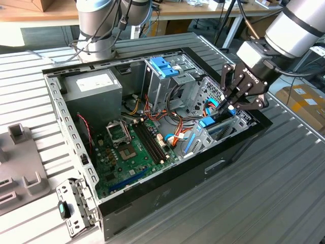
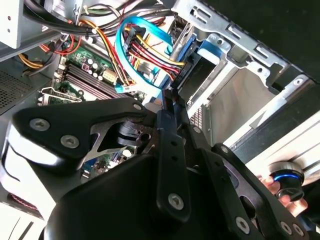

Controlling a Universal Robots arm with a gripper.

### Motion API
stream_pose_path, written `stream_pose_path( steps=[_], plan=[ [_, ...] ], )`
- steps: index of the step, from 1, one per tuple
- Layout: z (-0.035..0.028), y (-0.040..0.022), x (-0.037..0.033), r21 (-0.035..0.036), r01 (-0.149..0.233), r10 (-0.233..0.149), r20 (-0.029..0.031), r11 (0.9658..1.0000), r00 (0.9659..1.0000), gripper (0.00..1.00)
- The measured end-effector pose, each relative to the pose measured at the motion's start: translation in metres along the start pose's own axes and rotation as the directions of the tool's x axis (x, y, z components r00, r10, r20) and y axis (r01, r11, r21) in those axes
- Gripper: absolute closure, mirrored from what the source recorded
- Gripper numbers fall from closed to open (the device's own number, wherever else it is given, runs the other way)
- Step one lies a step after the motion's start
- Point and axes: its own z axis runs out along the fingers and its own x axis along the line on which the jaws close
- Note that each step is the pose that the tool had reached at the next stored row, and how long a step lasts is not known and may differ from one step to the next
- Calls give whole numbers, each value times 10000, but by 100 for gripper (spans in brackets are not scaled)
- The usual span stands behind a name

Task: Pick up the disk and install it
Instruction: 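Insert the first disk wire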

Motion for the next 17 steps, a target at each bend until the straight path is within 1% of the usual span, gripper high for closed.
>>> stream_pose_path(
  steps=[6, 8, 10, 13, 17],
  plan=[
    [-2, -1, -2, 0, 1, -1, 5, 10000, 10000, 84],
    [5, -2, -2, -1, 7, -7, 37, 10000, 10000, 84],
    [22, -5, 0, 0, 8, -8, 46, 10000, 10000, 84],
    [50, -9, 3, -2, 13, -13, 76, 10000, 10000, 84],
    [63, -12, 5, -2, 18, -18, 101, 10000, 9999, 84]
  ],
)
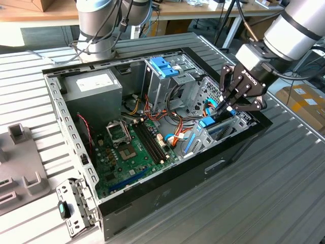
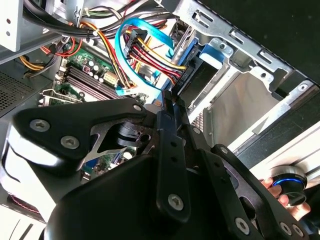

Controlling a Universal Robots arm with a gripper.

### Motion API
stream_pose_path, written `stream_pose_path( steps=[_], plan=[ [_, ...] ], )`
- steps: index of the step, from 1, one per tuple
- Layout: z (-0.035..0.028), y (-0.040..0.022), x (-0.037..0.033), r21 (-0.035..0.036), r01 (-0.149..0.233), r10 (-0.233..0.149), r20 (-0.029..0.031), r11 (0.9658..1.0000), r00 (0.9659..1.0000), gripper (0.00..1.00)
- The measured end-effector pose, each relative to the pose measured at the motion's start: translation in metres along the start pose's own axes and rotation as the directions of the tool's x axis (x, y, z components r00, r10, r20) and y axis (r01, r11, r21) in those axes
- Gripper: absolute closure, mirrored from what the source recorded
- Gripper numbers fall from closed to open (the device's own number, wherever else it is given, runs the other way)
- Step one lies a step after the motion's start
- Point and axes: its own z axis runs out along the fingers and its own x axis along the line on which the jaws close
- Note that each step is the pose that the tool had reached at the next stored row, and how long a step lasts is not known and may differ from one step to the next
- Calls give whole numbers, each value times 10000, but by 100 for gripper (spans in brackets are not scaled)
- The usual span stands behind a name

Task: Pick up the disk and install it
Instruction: 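Insert the first disk wire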

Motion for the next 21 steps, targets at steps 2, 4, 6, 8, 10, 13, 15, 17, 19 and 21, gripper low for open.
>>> stream_pose_path(
  steps=[2, 4, 6, 8, 10, 13, 15, 17, 19, 21],
  plan=[
    [7, -1, 1, -1, 4, -4, 20, 10000, 10000, 84],
    [14, -2, 1, -1, 9, -9, 36, 10000, 10000, 84],
    [25, -4, 2, -2, 14, -14, 50, 10000, 10000, 84],
    [37, -6, 4, -2, 17, -17, 54, 10000, 10000, 84],
    [45, -7, 5, -2, 18, -18, 56, 10000, 10000, 84],
    [69, -11, 8, -2, 18, -18, 55, 10000, 10000, 84],
    [71, -11, 8, -2, 18, -18, 52, 10000, 10000, 84],
    [72, -12, 8, -2, 19, -19, 54, 10000, 10000, 84],
    [73, -12, 8, -2, 19, -19, 56, 10000, 10000, 84],
    [75, -12, 8, -2, 19, -19, 59, 10000, 10000, 83]
  ],
)
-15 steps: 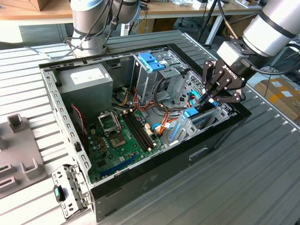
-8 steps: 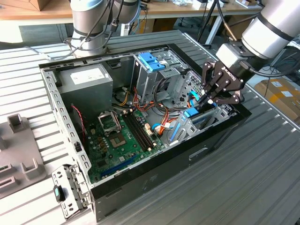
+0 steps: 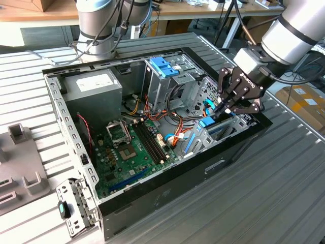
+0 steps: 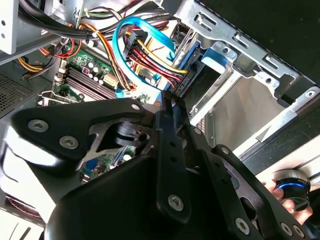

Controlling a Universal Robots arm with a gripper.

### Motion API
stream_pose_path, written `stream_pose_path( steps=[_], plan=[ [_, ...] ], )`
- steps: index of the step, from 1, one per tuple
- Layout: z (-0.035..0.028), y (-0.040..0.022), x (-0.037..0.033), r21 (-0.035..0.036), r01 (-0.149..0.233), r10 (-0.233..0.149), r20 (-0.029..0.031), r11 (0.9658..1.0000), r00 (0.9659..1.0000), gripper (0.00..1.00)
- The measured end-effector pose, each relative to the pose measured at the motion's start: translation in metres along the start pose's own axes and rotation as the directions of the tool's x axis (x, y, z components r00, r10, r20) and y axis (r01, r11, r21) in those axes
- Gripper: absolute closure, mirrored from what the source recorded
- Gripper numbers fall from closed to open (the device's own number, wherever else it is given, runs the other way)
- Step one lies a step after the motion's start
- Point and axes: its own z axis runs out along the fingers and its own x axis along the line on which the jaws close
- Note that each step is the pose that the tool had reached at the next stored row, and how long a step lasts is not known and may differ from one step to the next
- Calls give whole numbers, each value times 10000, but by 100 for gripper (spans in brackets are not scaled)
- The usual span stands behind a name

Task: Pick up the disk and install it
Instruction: 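Insert the first disk wire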

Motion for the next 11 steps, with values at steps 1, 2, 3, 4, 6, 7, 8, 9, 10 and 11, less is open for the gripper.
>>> stream_pose_path(
  steps=[1, 2, 3, 4, 6, 7, 8, 9, 10, 11],
  plan=[
    [0, 0, 0, 0, 0, 0, -1, 10000, 10000, 83],
    [0, 0, 0, -1, 0, 0, -1, 10000, 10000, 83],
    [-4, 1, 0, -1, 0, 0, -3, 10000, 10000, 76],
    [-14, 2, -1, 0, 0, 0, 3, 10000, 10000, 76],
    [-93, 15, -10, -2, 10, -10, 62, 10000, 10000, 76],
    [-124, 20, -14, -2, 13, -13, 81, 10000, 10000, 76],
    [-152, 25, -17, -2, 16, -16, 99, 10000, 9999, 76],
    [-166, 27, -19, -3, 17, -17, 109, 10000, 9999, 76],
    [-168, 27, -20, -4, 20, -20, 126, 10000, 9999, 76],
    [-169, 28, -21, -4, 25, -25, 158, 10000, 9999, 76]
  ],
)
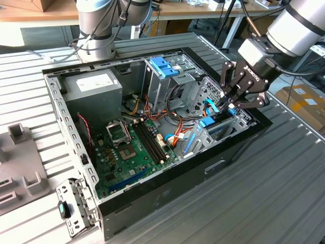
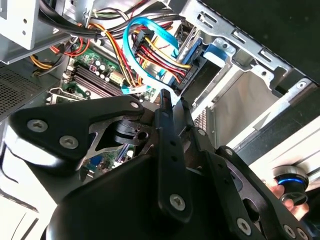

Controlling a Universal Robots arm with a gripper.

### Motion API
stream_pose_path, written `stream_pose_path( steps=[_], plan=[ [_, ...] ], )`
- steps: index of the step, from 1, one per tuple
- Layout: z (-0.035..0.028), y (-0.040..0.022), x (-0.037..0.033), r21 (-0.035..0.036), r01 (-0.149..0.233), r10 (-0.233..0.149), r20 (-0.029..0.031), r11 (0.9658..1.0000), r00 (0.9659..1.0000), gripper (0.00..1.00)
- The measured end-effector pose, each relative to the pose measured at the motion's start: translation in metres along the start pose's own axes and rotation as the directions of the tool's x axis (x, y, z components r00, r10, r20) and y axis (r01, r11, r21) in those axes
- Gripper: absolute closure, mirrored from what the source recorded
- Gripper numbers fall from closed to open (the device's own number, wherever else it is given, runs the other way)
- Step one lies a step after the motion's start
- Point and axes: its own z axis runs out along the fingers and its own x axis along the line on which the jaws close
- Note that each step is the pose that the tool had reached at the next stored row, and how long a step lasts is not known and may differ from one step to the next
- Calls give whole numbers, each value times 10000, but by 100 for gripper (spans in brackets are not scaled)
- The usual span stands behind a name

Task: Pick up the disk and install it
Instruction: 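Insert the first disk wire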

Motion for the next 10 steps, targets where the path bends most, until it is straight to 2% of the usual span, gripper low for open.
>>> stream_pose_path(
  steps=[1, 3, 5, 7, 10],
  plan=[
    [1, -2, 0, -5, 6, -6, 42, 10000, 10000, 78],
    [12, -18, 1, -51, 10, -9, 101, 10000, 9999, 89],
    [31, -39, 3, -116, 10, -9, 156, 9999, 9999, 89],
    [65, -60, 15, -182, 3, 0, 171, 9998, 9999, 89],
    [90, -66, 29, -211, 1, 3, 174, 9998, 9998, 89]
  ],
)
